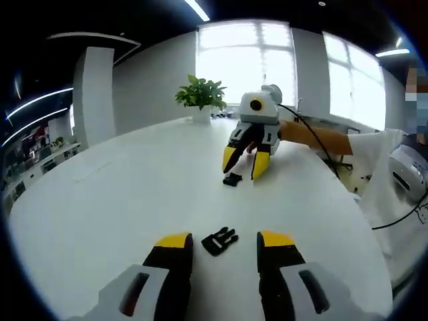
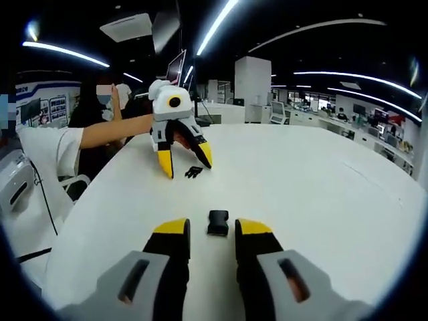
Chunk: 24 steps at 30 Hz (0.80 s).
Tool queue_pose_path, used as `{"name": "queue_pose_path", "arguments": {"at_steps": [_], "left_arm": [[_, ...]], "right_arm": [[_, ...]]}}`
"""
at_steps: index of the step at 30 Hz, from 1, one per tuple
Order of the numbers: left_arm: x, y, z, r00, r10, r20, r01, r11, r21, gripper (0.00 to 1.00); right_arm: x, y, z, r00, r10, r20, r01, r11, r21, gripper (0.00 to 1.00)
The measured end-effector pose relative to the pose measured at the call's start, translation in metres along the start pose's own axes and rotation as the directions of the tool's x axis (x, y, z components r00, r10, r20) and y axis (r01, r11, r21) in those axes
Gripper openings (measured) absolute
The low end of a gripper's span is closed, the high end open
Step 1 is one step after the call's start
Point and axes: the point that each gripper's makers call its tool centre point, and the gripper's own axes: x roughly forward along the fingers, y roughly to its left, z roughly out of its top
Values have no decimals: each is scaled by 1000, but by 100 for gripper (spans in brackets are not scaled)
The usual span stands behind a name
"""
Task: Snap the two parts of the plastic buckle together until the buckle closes and remains connected.
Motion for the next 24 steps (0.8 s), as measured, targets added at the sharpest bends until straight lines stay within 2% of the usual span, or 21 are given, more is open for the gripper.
{"name": "queue_pose_path", "arguments": {"at_steps": [2,6,16,24], "left_arm": [[0,0,0,1000,-7,4,7,1000,-7,29],[-1,2,-1,1000,-10,5,10,1000,-14,23],[1,-4,-3,1000,-13,13,13,1000,-10,13],[3,1,0,1000,-4,24,4,1000,-12,13]], "right_arm": [[1,-1,-1,1000,-3,-3,3,1000,1,25],[1,0,-1,1000,-4,-4,4,1000,2,24],[3,-2,1,1000,-13,-10,13,1000,-3,22],[5,-2,-3,1000,-13,-24,13,1000,-3,20]]}}
